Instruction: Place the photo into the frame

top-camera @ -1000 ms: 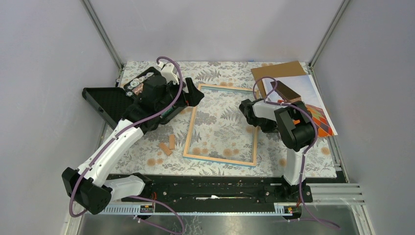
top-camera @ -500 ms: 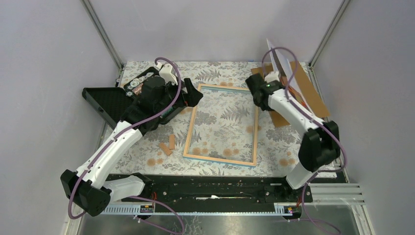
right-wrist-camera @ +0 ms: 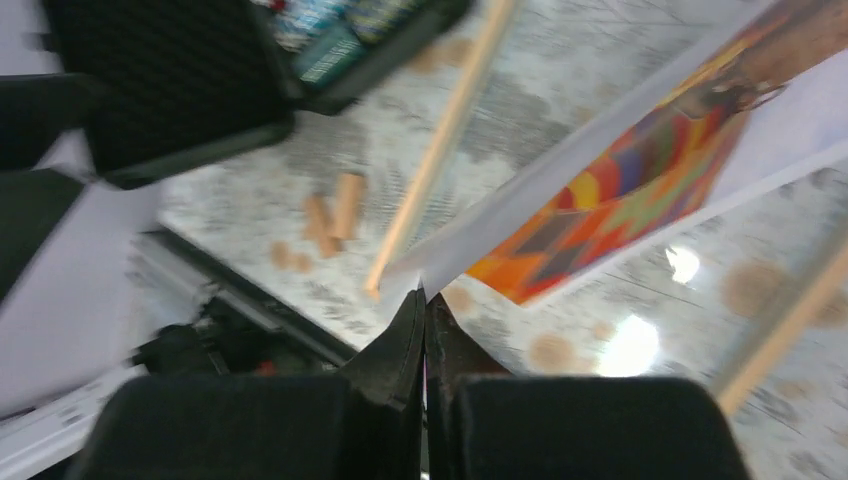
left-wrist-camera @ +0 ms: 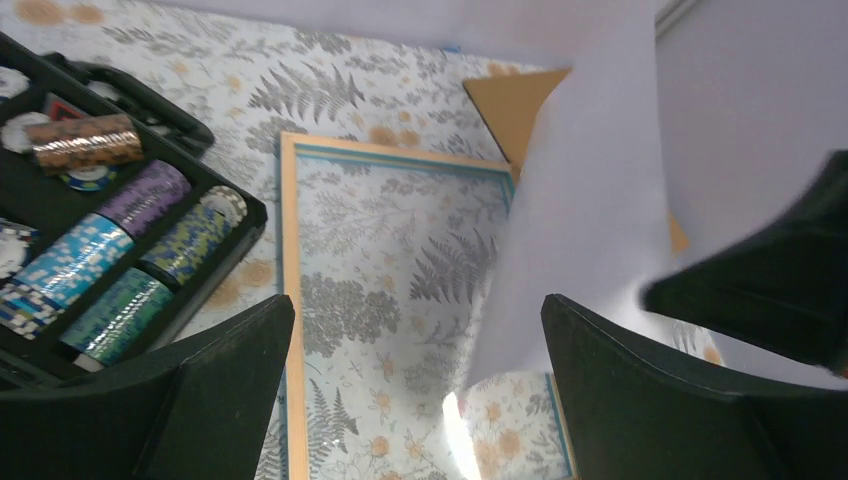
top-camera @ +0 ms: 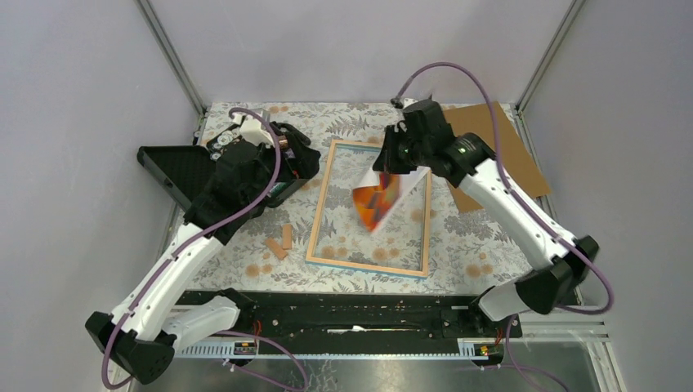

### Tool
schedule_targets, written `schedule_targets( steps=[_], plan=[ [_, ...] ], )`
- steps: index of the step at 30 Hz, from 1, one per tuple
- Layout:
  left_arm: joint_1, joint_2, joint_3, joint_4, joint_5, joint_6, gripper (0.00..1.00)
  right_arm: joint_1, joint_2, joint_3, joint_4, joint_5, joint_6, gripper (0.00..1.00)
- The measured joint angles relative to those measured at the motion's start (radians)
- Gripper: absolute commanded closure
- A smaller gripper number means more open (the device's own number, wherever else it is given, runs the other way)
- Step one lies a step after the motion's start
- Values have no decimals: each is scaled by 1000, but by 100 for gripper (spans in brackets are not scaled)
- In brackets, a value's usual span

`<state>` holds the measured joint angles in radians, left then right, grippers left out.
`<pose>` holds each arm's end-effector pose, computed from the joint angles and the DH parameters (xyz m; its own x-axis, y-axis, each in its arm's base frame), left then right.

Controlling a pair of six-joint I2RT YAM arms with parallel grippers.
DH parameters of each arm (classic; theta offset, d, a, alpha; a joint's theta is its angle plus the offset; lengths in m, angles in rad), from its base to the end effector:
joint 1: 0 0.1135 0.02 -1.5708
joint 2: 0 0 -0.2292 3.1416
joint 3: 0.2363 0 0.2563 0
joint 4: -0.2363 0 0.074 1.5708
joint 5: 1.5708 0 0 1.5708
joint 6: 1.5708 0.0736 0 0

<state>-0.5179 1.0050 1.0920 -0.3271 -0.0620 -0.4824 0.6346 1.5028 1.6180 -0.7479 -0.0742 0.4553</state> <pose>0.2485 -0.1363 0.3533 -0.3880 -0.3118 -0.8673 0.2956 0.8492 -0.4375 0.2898 0.2201 0.3433 -0.7088 0.0227 -0.7050 -0.3648 0.8436 0.3940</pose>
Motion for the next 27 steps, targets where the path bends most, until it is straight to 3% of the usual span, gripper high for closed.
schedule_targets(
  steps=[6, 12, 16, 22, 27],
  plan=[
    [1, -48, -6, 21, -76, -2, 1, -68, -246, -192, 256, -198, 125, 100],
    [1, -33, -6, 29, -82, -6, 2, -356, -413, -665, 578, -473, 309, 100],
    [1, -26, -6, 30, -80, -8, 1, -391, -396, -957, 688, -647, 430, 100],
    [1, -19, -6, 30, -80, -8, 1, -364, -562, -1014, 679, -764, 460, 100],
    [1, -18, -6, 30, -82, -8, 1, -367, -668, -1035, 626, -747, 507, 100]
  ],
)
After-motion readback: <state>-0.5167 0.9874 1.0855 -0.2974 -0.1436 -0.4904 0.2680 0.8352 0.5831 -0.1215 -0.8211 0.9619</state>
